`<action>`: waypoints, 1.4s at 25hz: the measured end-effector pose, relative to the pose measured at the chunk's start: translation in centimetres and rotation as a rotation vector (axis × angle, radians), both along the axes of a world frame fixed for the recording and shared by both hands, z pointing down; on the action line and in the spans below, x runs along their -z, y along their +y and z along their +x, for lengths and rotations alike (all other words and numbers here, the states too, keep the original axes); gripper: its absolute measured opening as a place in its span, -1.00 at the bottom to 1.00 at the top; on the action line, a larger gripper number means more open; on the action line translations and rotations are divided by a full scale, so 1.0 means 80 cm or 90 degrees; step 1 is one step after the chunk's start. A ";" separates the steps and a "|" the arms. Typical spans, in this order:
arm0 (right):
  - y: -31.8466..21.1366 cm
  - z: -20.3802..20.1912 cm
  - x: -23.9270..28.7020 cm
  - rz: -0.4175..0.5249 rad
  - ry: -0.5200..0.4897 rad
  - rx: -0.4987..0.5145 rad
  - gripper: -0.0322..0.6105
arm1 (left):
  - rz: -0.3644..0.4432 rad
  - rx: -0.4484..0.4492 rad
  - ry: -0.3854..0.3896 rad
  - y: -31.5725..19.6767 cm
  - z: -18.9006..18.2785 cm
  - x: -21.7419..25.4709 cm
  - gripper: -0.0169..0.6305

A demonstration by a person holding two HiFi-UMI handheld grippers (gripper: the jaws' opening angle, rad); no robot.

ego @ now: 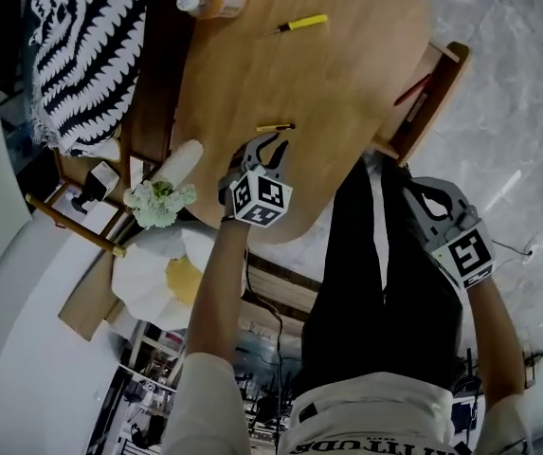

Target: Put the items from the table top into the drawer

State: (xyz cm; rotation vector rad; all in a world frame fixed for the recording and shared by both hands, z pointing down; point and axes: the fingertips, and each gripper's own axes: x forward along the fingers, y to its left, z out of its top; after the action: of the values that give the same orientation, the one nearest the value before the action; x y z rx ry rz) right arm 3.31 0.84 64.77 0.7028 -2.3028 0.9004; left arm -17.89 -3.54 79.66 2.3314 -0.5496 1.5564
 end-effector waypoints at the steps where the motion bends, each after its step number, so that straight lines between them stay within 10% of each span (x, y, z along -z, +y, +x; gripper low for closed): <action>1: 0.002 -0.002 -0.006 -0.002 -0.001 -0.001 -0.83 | -0.006 -0.016 -0.008 0.000 -0.001 -0.010 -0.64; 15: 0.026 -0.015 -0.063 -0.039 -0.014 -0.045 -0.83 | -0.093 -0.235 -0.108 0.018 -0.032 -0.111 -0.62; 35: 0.054 0.016 -0.060 -0.031 -0.014 -0.116 -0.83 | -0.084 -0.144 -0.065 0.030 0.010 -0.089 -0.72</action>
State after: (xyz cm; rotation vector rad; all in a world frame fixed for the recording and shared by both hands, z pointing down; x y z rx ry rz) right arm 4.62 5.18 69.59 0.8967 -2.2553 1.0476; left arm -17.08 -1.13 86.77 2.2884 -0.2013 1.7608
